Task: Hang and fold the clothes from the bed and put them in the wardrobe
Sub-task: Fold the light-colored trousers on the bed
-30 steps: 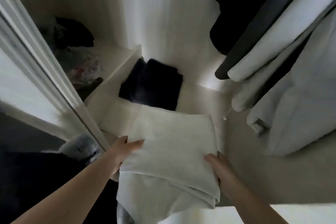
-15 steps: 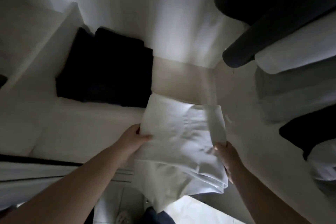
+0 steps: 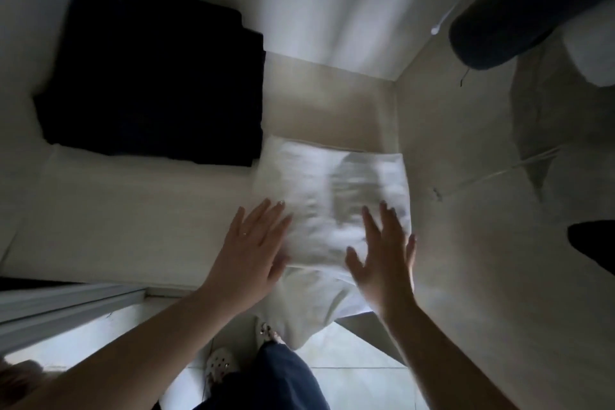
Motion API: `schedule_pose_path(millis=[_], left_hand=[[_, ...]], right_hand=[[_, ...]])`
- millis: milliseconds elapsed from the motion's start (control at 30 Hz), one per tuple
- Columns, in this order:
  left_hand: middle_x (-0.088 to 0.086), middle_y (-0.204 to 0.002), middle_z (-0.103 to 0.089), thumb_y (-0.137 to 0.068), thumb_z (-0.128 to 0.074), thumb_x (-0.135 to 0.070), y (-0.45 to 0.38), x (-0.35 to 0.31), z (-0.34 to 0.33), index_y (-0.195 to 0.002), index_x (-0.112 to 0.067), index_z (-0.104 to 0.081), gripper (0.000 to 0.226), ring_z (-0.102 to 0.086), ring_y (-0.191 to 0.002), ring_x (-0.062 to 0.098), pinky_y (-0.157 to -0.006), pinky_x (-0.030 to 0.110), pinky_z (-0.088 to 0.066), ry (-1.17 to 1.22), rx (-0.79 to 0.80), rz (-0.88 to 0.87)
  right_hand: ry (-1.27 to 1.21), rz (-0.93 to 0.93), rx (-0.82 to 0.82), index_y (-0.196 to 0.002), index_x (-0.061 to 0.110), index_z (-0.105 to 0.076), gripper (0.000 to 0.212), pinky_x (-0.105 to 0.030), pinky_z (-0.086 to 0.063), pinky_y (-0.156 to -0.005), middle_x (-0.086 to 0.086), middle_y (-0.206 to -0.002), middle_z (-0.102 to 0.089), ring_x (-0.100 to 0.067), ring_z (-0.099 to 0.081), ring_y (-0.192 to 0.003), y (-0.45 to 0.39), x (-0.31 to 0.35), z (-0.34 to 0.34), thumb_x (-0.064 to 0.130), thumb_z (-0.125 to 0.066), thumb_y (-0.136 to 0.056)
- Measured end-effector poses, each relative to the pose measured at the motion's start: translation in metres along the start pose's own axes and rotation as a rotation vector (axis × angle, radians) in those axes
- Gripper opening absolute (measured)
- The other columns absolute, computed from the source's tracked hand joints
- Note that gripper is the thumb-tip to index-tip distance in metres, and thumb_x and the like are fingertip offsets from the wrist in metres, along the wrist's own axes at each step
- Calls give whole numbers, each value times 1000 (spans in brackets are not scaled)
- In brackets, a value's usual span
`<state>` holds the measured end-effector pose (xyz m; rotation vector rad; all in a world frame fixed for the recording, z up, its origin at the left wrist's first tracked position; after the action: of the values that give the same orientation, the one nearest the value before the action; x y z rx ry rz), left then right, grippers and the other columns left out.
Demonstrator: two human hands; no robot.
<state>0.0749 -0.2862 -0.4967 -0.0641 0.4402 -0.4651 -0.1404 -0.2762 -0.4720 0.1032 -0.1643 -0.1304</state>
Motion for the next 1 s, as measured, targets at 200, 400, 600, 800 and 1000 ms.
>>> schedule_pose_path(millis=[200,400,600,800,1000], left_hand=[[17,-152,-33,-92,-40,-49,12,-7,-40,-142,-11,-44,63,-26,-142,34,-112,54,-23,-127,107,-54],[15,-154,-30,-90,-42,-52,-44,9,-54,-144,-13,-38,67,-25,-143,32,-113,53,-21,-126,59,-48],[15,-154,-32,-89,-42,-58,-107,26,-66,-141,-14,-44,69,-28,-142,32,-112,53,-23,-135,16,-35],[14,-153,-33,-86,-36,-59,-159,44,-68,-141,-15,-46,72,-27,-143,31,-111,51,-21,-143,19,34],[17,-149,-39,-82,-31,-60,-201,58,-67,-138,-14,-50,75,-33,-140,34,-111,50,-21,-157,34,40]], right_hand=[[66,46,132,-148,29,-27,77,-67,-15,-107,-10,-159,-13,-25,-8,-147,25,22,-52,71,-32,-84],[86,84,138,-152,35,-2,82,-65,-4,-109,-2,-159,15,-19,14,-146,-38,6,-56,72,-23,-82],[111,90,181,-148,38,15,85,-62,-2,-111,4,-149,36,-18,24,-143,-107,-2,-48,76,-12,-76],[127,118,173,-146,38,18,103,-61,-3,-112,2,-158,22,-19,19,-145,-164,0,-40,90,4,-58],[119,135,189,-148,38,14,99,-61,-5,-112,0,-158,20,-19,17,-145,-210,3,-36,82,-3,-62]])
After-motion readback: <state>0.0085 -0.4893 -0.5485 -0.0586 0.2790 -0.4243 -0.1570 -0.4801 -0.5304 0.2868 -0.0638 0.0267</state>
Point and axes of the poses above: each hand's wrist, its own y-axis away from the middle knuckle, its own z-axis out of the back of the hand, x = y × z, the point moved 4 cm from there along -y, towards the middle knuckle
